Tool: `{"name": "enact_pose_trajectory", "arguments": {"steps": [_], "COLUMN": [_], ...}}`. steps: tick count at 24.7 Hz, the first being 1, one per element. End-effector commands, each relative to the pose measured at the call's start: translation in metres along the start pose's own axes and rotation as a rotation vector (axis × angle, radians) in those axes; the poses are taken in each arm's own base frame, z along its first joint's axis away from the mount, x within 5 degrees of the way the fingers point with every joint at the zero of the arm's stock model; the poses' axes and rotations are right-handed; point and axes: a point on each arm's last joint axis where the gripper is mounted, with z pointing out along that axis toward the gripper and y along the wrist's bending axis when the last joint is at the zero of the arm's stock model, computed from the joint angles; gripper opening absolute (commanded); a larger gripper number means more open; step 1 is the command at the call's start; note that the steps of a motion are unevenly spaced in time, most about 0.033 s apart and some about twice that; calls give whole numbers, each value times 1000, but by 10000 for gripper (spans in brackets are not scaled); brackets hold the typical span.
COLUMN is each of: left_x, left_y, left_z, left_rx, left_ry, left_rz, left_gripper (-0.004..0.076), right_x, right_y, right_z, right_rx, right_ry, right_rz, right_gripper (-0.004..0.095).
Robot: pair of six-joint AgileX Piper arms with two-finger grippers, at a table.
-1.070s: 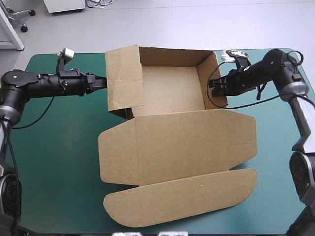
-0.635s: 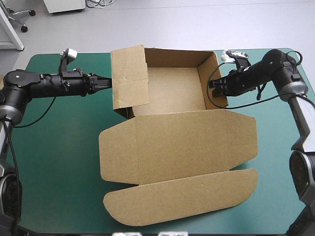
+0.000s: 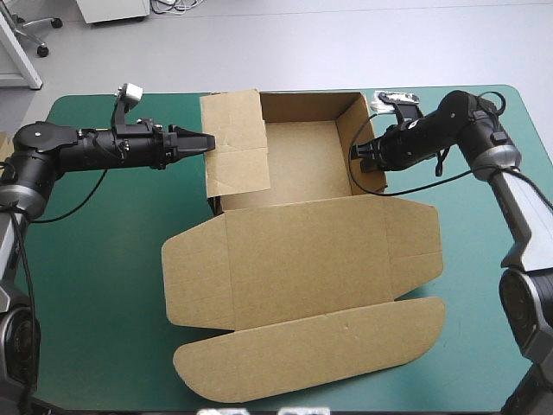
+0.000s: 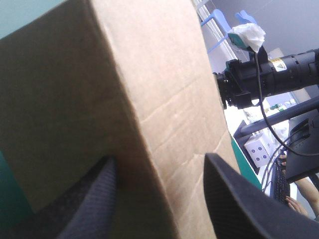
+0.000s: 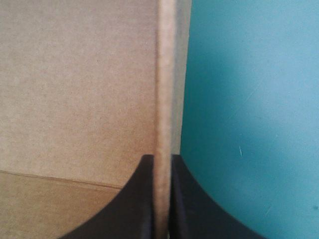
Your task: Fold the box
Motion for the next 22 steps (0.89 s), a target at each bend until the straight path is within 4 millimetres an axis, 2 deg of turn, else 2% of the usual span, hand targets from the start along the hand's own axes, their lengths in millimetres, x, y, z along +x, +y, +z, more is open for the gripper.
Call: {"name": "enact_pose_trajectory", "arguments": {"steps": [1, 8, 13, 20, 22], "left_x": [-8, -6, -3, -4, -2], "left_y": [-27, -29, -24, -17, -14], "left_z": [-8, -2, 7, 6, 11], "left_rx": [78, 68, -48, -128, -191], "left_ry": [-64, -48, -14, -24, -2], "left_rz": [29, 30, 65, 65, 85], "left_gripper": [388, 388, 388, 388, 388], "right_x": [-7, -6, -6, -6, -7], "right_y": [15, 24, 36, 49, 52], "right_z": [-25, -20, -13, -7, -7], "right_rx": [-19, 0, 58, 79, 79], "right_ry": [-100, -91, -100, -119, -134], "right_rz": [-1, 8, 2, -8, 1], "right_gripper": [-27, -26, -26, -25, -25]}}
